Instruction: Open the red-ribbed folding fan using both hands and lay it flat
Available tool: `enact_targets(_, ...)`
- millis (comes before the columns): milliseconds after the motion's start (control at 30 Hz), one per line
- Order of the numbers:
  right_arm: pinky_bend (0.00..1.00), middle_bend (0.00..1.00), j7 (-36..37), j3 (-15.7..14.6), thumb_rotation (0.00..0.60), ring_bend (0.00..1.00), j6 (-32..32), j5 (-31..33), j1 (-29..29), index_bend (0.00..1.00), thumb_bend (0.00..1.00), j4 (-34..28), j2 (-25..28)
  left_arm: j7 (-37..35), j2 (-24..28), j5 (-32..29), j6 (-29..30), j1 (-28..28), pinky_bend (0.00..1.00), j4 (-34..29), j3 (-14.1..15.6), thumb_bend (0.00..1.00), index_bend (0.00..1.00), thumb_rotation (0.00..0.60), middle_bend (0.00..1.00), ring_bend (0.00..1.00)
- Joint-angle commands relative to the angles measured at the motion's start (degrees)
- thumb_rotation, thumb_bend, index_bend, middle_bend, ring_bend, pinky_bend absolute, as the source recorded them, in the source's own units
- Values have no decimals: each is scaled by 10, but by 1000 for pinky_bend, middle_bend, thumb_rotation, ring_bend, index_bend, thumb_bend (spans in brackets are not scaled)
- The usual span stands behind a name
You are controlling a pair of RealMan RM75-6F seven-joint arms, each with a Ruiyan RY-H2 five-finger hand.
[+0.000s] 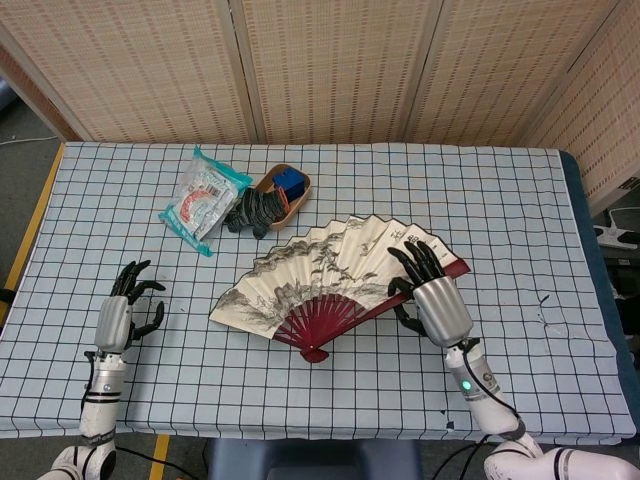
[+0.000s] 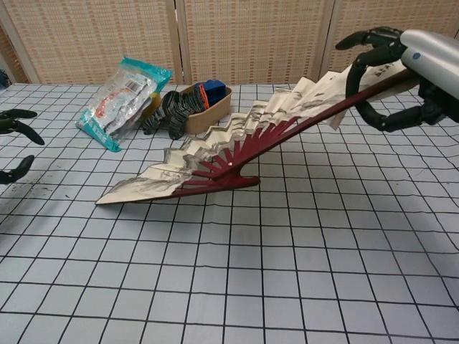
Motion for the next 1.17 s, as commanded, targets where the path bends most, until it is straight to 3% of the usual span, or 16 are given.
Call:
enact_targets(33,0,62,-9,-39,600,0,-13,-10,-22,210,566,13,23,-5,2,3,3,2,110,2,4,464,367,600,92,0)
enact_targets(100,0,7,-33,-62,600,0,-31,-8,-33,9,427,17,35,-9,3,6,5,3,110,2,7,464,340,600,91,0)
enact_targets(233,0,0,-90,-90,600,0,-71,6,-42,0,234,4,62,-16,7,13,10,5,110,-1,15,464,280,600,87,0)
enact_targets(467,0,0,-199,-102,600,0,-126,79,-53,0,155,-51,124,-37,34,24,13,15,111,-40,30,463,215,600,52,0)
enact_targets(600,0,0,-221,-105,600,0,-144,112,-58,0,151,-82,158,-36,86,46,9,25,112,-99,59,464,123,600,6,0)
enact_targets(667,0,0,-197,-101,600,0,-125,107,-70,0,149,-93,165,-26,123,60,11,28,112,-139,73,463,77,600,0,0)
enact_targets(767,0,0,-128,-96,600,0,-49,57,-108,0,148,-88,165,29,224,95,8,32,108,-248,110,460,9,600,0,0)
enact_targets(833,0,0,-103,-95,600,0,13,29,-140,0,148,-66,156,116,298,109,9,43,101,-330,134,458,0,600,0,0)
enact_targets(900,0,0,-94,-95,600,0,57,19,-169,0,148,-41,141,224,347,100,23,65,97,-399,140,455,0,600,0,0)
enact_targets(1000,0,0,-102,-100,600,0,74,2,-186,0,148,-13,132,312,372,91,56,90,85,-450,135,455,0,600,0,0)
enact_targets(1167,0,0,-75,-90,600,0,81,-11,-193,0,148,-6,130,365,354,99,91,100,74,-436,114,448,0,600,0,0)
